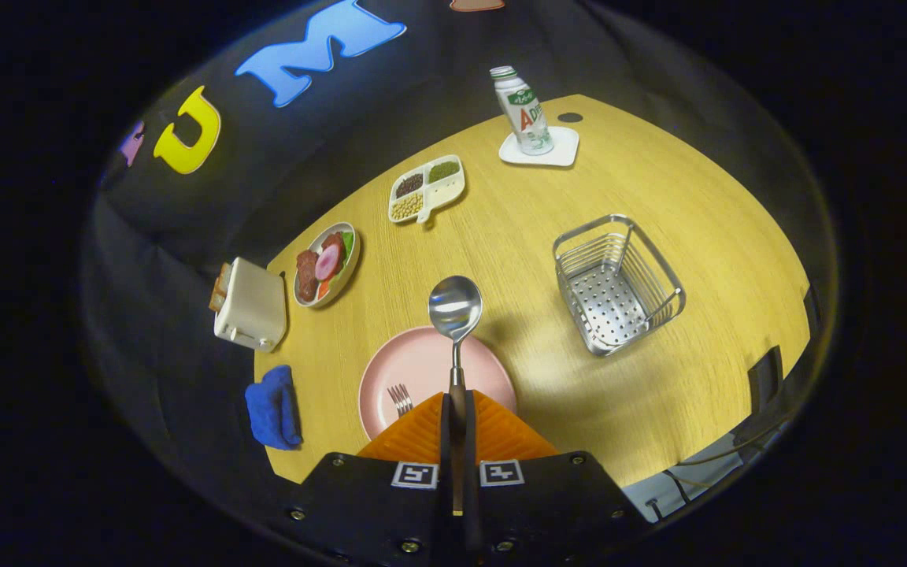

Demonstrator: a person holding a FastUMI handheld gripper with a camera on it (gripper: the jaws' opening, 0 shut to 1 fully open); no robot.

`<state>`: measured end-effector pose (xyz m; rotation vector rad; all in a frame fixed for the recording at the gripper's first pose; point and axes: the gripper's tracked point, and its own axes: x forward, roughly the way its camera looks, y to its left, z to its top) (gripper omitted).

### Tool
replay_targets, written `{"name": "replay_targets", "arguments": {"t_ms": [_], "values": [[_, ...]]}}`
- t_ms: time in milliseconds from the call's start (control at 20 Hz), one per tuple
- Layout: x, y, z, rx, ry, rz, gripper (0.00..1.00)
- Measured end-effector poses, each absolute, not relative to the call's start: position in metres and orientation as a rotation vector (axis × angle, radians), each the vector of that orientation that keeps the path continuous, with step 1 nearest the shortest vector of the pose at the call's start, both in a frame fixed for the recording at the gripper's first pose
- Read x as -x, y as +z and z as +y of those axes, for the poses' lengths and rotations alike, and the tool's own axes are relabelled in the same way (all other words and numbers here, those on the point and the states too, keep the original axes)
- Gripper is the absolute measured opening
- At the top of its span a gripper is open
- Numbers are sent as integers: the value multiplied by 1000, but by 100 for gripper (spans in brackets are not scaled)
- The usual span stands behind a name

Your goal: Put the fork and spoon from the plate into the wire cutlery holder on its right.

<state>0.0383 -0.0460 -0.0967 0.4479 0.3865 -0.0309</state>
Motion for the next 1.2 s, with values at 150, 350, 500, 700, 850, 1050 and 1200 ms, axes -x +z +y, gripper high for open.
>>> {"name": "replay_targets", "arguments": {"t_ms": [150,350,500,700,850,1050,1200], "values": [[-32,-78,-75,-478,-66,347,5],[-27,-77,-108,-504,-100,365,5],[-22,-84,-120,-520,-101,420,5],[-21,-95,-131,-518,-100,514,5],[-24,-102,-140,-492,-110,575,5],[-30,-106,-144,-470,-107,637,5],[-32,-106,-144,-480,-96,692,5]]}}
